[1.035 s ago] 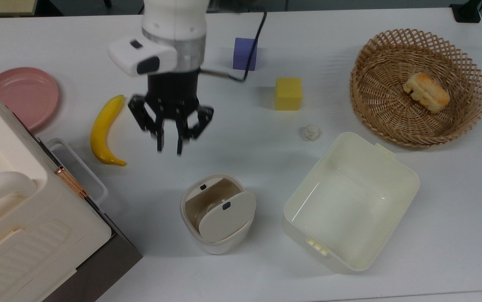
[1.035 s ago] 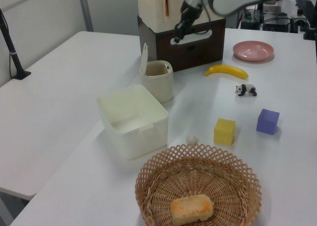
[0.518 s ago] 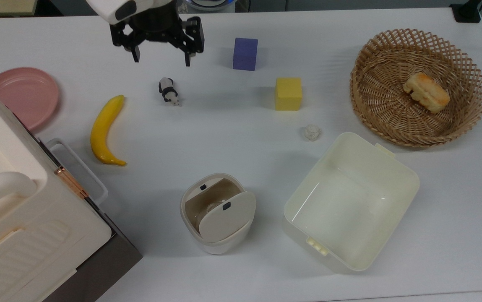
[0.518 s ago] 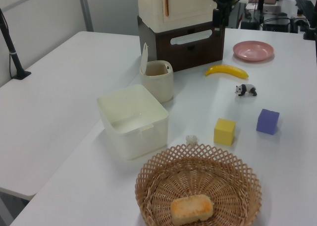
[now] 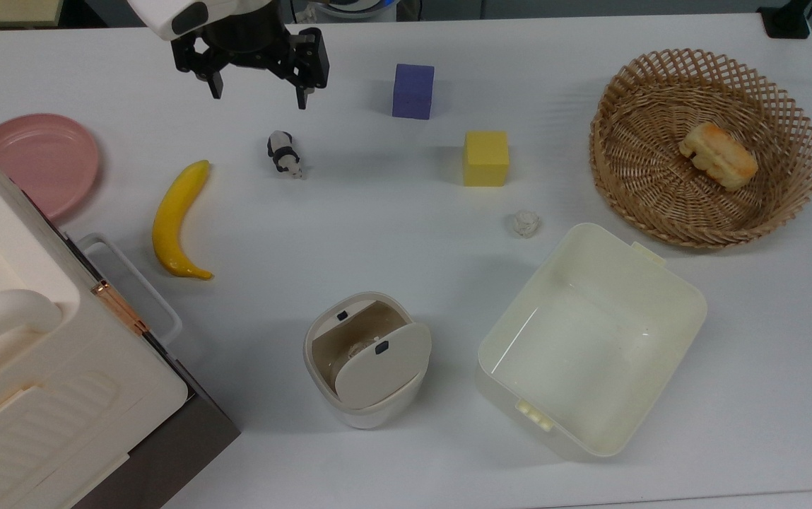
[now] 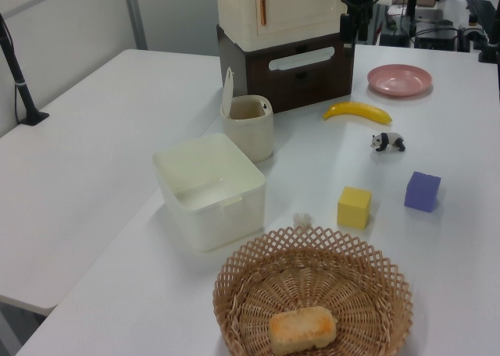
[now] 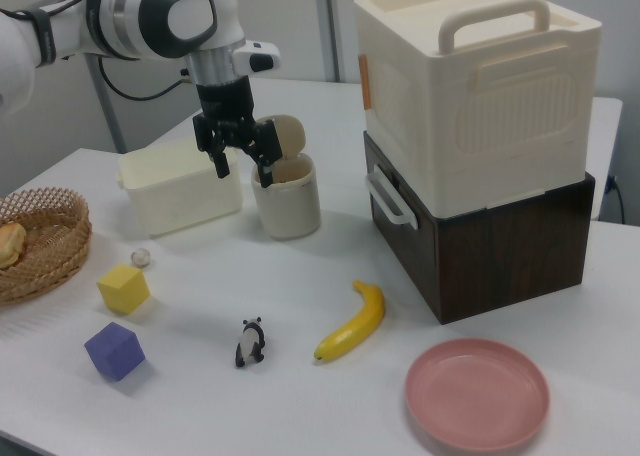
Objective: Open the trash can
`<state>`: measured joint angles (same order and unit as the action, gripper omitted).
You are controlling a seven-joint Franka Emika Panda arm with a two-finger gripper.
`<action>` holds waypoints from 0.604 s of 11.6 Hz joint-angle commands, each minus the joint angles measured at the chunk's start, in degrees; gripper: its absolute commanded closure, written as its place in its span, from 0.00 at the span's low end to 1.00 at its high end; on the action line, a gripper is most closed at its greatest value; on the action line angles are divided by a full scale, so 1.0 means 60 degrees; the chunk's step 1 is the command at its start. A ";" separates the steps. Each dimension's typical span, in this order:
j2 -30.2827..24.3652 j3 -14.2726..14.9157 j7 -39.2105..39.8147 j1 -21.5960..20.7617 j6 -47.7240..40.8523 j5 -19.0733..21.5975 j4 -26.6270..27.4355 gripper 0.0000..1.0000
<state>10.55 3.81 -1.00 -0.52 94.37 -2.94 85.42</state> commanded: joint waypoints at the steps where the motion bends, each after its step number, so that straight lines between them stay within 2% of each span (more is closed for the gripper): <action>1: -0.0510 0.0040 -0.0200 -0.0133 0.0704 0.0124 0.0950 0.00; 3: -0.1213 -0.0019 -0.0215 -0.0162 0.1363 0.0124 0.1945 0.00; 7: -0.1567 -0.0078 -0.0244 -0.0322 0.0871 0.0153 0.2038 0.00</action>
<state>4.62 3.22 -1.39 -1.00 100.30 -2.93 94.35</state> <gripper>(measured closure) 0.000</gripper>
